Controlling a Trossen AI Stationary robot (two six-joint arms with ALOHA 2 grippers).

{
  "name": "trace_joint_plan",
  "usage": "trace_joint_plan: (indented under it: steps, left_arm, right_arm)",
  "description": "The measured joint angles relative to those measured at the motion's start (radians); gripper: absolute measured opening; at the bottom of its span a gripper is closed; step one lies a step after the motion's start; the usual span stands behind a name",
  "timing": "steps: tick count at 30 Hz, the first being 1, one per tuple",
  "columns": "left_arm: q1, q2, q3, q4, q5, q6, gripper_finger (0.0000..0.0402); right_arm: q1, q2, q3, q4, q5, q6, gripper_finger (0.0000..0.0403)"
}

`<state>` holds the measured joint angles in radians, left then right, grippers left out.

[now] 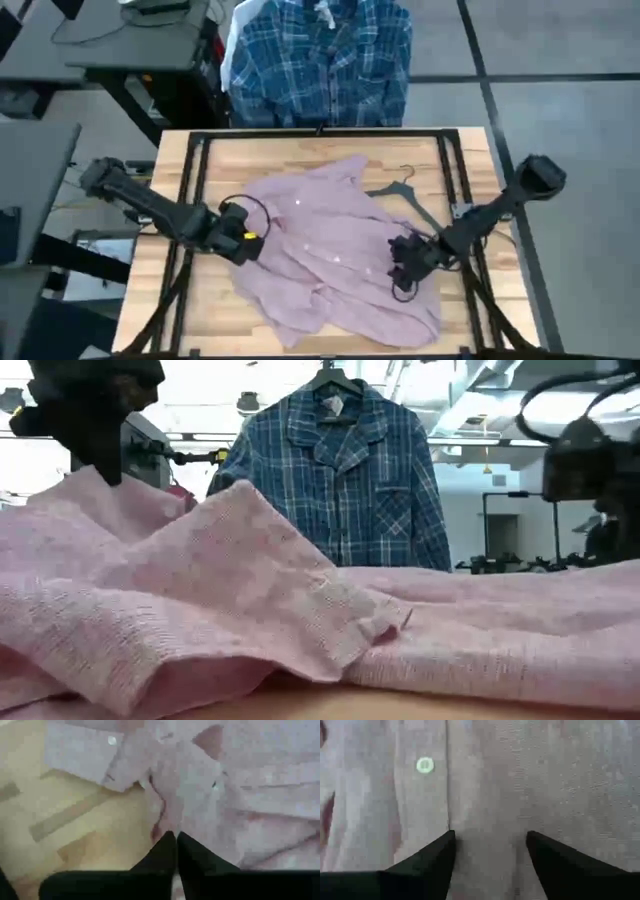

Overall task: Hang clothes
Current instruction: Hang the pink polo shirt on the hanger rack

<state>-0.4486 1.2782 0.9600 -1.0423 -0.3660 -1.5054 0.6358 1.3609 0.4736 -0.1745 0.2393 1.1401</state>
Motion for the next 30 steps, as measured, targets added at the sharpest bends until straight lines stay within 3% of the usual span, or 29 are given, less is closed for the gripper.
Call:
trace_joint_plan:
  steps: [3, 9, 15, 23, 30]
  left_arm:
    - [-0.001, 0.026, 0.000, 0.028, 0.055, 0.002, 0.0064]
    - [-0.028, 0.023, 0.000, 0.108, 0.070, 0.017, 0.0135]
    - [-0.035, -0.026, 0.000, 0.141, 0.069, 0.011, 0.0157]
    - [-0.012, -0.117, 0.000, 0.187, -0.002, 0.042, 0.0157]
    - [0.065, -0.190, 0.000, 0.187, -0.001, 0.155, 0.0157]
  right_arm:
    - [0.062, 0.015, 0.000, 0.014, 0.001, 0.063, 0.0234]
    - [0.239, 0.069, 0.008, 0.083, -0.002, 0.219, 0.0234]
    - [0.315, 0.015, 0.079, -0.024, -0.061, 0.208, 0.0234]
    - [0.186, -0.151, 0.275, -0.325, -0.034, -0.135, 0.0234]
    - [-0.092, -0.257, 0.345, -0.688, 0.015, -0.257, 0.0234]
